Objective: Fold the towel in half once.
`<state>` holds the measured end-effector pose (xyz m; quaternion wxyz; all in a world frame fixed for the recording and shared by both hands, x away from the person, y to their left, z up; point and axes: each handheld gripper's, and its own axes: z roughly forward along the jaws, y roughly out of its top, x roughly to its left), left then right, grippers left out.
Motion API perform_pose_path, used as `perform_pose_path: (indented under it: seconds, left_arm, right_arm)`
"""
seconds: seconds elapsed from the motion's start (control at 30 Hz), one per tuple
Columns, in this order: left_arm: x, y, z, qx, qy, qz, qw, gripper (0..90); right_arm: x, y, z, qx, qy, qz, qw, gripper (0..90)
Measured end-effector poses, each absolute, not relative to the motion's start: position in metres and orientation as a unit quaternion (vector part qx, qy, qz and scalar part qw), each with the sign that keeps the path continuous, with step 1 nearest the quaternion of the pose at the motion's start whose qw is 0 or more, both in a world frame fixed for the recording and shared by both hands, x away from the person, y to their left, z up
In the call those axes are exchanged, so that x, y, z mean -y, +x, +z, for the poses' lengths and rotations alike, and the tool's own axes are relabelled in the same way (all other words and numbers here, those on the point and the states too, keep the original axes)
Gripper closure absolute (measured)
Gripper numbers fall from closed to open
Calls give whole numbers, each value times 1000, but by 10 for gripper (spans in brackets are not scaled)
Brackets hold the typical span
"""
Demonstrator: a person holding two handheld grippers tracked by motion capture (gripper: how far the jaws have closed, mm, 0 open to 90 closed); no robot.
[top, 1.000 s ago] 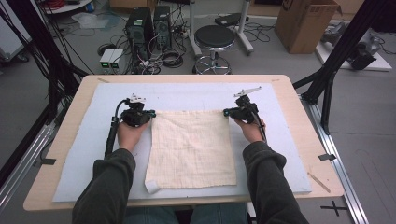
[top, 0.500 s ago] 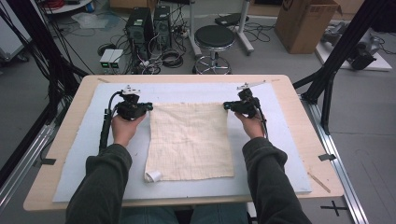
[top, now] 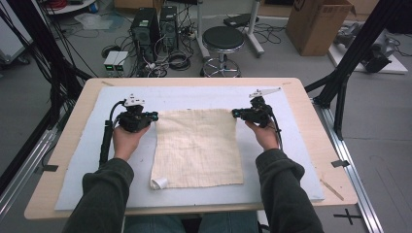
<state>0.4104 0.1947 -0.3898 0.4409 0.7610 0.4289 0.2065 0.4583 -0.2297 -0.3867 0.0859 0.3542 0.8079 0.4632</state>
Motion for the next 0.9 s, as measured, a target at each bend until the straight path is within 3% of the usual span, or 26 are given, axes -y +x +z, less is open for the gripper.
perform_pose_path:
  seconds: [0.9]
  left_arm:
    - [-207,345,-389,-365,777,205,471,876]
  right_arm:
    - [241,404,-374,-814,296,495,70,863]
